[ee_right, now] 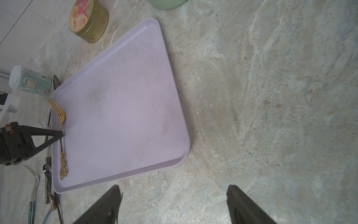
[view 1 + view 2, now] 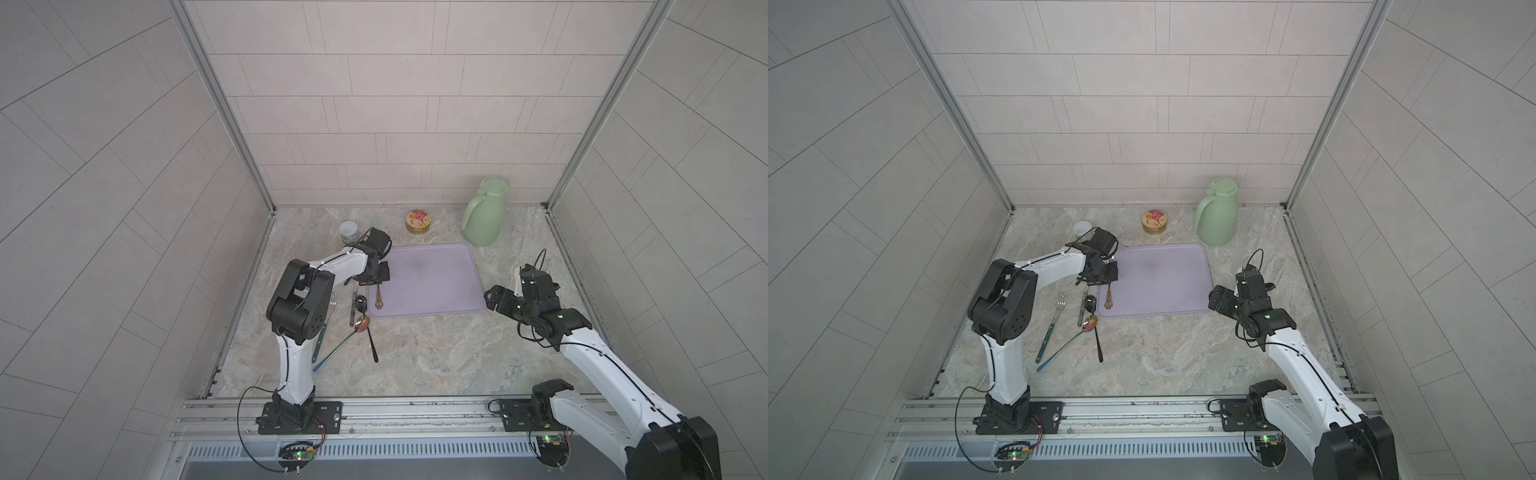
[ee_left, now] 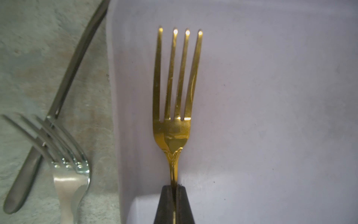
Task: Set the spoon and fork side by side
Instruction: Place the fork on the tray, then adjust the tray at the center of the board.
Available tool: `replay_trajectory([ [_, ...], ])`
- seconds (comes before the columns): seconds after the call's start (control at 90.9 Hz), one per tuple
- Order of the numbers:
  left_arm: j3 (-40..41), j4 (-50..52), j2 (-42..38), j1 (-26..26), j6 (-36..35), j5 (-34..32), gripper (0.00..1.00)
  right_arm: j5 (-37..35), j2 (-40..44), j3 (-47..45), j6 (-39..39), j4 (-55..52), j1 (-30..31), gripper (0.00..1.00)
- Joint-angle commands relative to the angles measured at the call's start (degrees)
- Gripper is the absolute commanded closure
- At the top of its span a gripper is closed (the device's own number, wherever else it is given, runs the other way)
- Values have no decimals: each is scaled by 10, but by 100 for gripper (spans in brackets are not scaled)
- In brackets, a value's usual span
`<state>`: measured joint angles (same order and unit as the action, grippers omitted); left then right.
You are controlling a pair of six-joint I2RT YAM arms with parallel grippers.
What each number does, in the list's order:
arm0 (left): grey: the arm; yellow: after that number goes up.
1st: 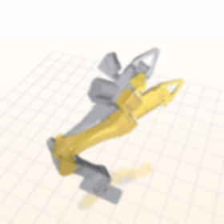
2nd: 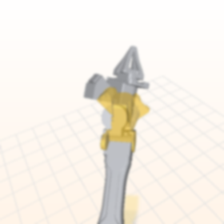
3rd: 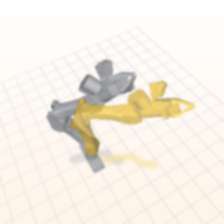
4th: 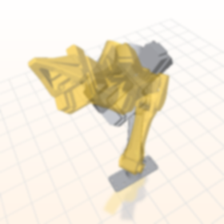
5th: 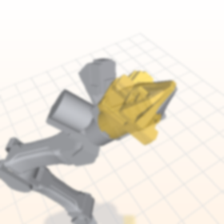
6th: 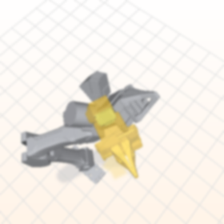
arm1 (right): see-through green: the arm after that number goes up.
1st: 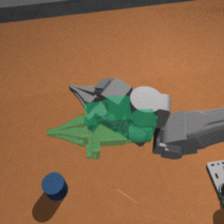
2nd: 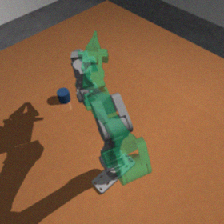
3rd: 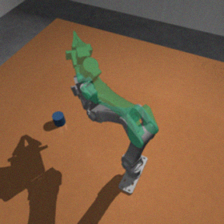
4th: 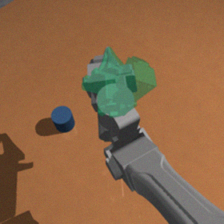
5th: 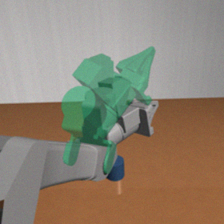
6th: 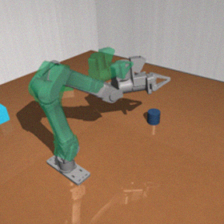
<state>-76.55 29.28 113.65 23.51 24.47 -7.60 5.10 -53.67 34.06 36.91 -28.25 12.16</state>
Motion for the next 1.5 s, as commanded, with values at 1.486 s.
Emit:
replay_trajectory([
  [1.486, -40, 14, 37, -43, -52, -7, 88, -20, -85, 74, -19, 14, 22, 11],
])
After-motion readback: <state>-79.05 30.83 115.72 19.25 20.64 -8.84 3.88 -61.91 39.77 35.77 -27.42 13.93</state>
